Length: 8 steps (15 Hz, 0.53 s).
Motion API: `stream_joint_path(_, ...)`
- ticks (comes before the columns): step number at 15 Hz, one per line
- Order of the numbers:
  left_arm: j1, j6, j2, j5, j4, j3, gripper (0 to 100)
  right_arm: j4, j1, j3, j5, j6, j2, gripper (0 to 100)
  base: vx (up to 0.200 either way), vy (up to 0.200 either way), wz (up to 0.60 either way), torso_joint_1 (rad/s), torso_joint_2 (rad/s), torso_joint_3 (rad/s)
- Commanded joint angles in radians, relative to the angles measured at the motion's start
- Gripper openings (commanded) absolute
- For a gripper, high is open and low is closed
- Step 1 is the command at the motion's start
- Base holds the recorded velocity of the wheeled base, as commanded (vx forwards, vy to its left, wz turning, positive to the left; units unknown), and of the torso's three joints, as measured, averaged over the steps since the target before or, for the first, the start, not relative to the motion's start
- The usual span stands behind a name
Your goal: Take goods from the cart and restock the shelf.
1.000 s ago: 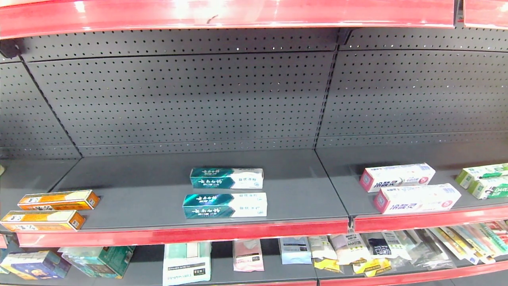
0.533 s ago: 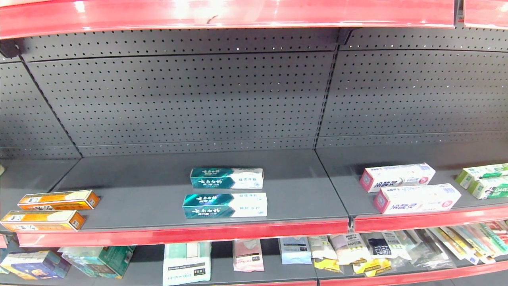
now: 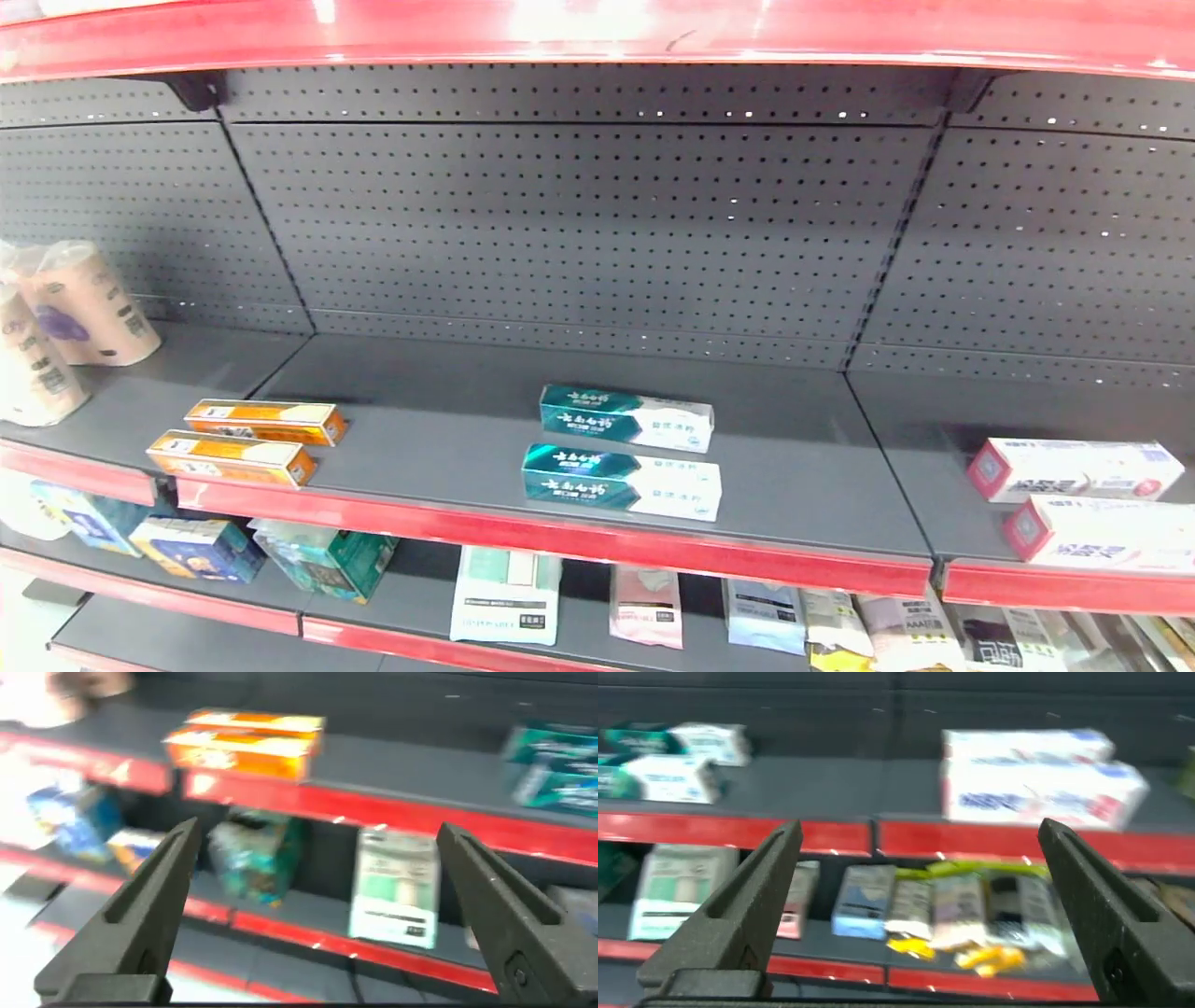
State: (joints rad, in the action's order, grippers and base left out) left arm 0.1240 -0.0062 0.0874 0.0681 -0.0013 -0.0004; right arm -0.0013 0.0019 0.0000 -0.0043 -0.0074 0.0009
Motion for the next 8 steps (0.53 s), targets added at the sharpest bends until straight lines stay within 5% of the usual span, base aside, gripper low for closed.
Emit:
stream_joint_path(1, 0.000, 0.000, 0.006, -0.001, 0.000, 0.000, 100, 0.000, 0.000, 0.000, 0.000, 0.000, 0.001, 100, 0.000, 0.000, 0.00, 0.000, 0.00, 0.000)
stream_joint_path(8, 0.000, 0.002, 0.006, -0.001, 0.000, 0.000, 100, 0.001, 0.000, 0.000, -0.005, -0.003, 0.001, 100, 0.000, 0.000, 0.00, 0.000, 0.00, 0.000)
